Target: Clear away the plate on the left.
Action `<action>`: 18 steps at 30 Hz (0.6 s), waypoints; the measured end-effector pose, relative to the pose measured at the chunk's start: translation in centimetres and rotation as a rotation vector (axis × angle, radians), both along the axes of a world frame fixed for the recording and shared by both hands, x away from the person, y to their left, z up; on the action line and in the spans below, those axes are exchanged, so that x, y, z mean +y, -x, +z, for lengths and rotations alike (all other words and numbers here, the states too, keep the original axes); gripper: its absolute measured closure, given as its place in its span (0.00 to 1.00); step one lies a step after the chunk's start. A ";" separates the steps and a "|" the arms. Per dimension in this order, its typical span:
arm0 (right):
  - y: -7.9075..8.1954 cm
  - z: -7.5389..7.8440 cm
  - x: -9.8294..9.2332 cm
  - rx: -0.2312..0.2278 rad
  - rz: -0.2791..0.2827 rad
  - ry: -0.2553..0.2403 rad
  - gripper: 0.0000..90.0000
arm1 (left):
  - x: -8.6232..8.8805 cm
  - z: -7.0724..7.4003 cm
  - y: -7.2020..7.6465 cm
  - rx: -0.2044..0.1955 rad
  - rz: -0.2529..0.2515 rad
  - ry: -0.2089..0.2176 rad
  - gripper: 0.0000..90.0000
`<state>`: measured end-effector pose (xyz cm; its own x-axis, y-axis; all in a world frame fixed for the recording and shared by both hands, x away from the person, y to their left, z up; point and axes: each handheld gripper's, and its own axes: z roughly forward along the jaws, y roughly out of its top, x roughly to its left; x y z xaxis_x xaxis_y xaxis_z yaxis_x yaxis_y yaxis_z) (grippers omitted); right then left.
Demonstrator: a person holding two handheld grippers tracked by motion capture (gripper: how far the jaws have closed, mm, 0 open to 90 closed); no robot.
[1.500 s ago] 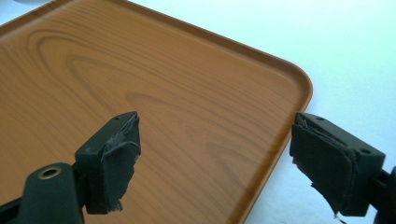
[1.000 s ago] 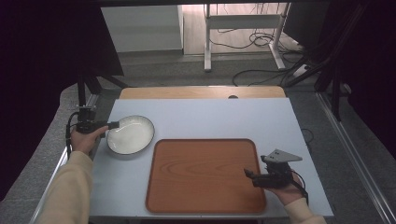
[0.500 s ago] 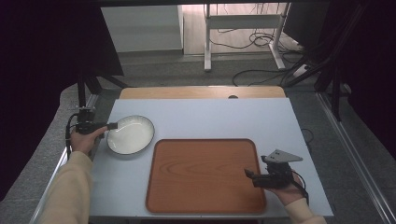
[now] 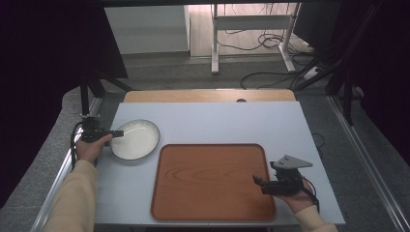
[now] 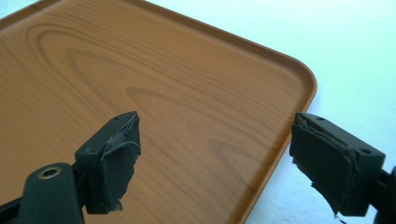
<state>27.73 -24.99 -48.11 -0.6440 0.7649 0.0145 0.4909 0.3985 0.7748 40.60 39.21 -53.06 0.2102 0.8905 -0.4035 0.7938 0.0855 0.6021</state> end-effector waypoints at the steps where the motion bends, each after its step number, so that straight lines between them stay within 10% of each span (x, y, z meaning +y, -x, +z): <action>1: 0.0 0.0 0.0 0.000 0.001 0.002 0.18 | 0.0 -0.1 -0.1 0.001 -0.002 0.002 0.48; 18: -0.1 -0.1 0.0 0.002 0.005 0.007 0.18 | -0.2 -1.0 -0.5 0.036 -0.019 0.049 0.59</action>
<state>27.84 -25.01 -48.18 -0.6479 0.7617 0.0102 0.4903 0.4067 0.7709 41.11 38.99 -54.05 0.2111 0.8657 -0.4539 0.8166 0.0990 0.5686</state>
